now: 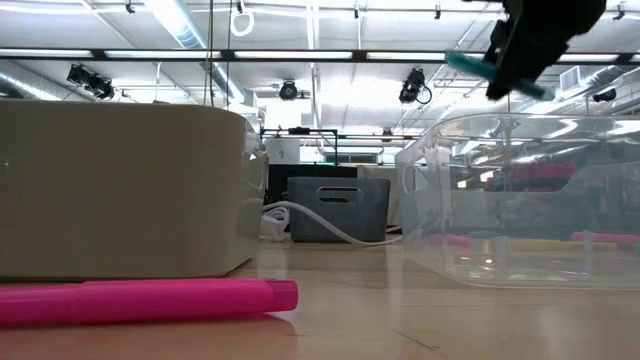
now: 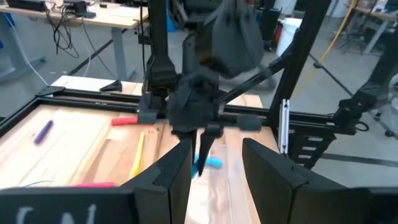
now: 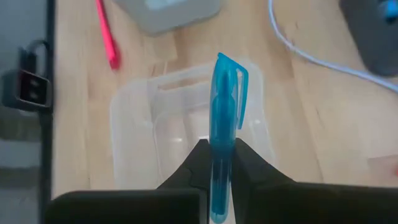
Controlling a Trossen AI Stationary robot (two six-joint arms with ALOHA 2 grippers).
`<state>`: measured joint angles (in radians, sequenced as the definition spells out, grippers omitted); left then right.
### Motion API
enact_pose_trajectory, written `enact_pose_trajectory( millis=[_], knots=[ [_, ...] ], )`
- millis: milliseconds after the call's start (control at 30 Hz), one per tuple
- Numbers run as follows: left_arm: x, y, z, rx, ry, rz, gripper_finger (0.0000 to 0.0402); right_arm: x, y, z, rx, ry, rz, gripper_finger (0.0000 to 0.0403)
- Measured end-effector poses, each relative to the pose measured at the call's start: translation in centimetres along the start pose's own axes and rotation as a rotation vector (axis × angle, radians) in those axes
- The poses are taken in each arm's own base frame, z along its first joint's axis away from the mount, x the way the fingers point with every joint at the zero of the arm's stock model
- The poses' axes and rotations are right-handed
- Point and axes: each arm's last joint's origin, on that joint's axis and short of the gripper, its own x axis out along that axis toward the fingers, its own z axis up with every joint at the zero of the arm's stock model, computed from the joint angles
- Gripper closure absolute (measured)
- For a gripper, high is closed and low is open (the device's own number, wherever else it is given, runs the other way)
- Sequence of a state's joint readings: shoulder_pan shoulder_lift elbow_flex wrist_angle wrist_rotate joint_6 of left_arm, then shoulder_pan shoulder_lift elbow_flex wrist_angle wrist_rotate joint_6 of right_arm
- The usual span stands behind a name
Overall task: Pick & Place Markers
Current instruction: Put the blue pen into the transparent bin
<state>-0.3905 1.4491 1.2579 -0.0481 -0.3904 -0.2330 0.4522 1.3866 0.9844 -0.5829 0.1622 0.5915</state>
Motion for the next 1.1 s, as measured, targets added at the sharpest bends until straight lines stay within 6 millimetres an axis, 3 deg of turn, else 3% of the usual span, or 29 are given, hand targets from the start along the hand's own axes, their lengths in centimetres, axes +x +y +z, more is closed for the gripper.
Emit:
enact_pose_trajectory(
  millis=[467, 900, 1100],
  knots=[
    [-2.7, -1.6, -3.3, -0.063, 0.028, 0.059, 0.0252, 5.0, 0.0, -1.2, -0.065, 0.205, -0.036, 0.0382],
    [-2.9, -2.0, -4.1, -0.109, 0.049, 0.05, 0.0252, 6.6, -0.2, -2.1, -0.164, 0.3, -0.051, 0.0381],
    [-2.9, -2.0, -4.1, -0.108, 0.055, 0.034, 0.0252, 6.9, -0.9, -1.8, -0.154, 0.309, -0.068, 0.033]
  ],
)
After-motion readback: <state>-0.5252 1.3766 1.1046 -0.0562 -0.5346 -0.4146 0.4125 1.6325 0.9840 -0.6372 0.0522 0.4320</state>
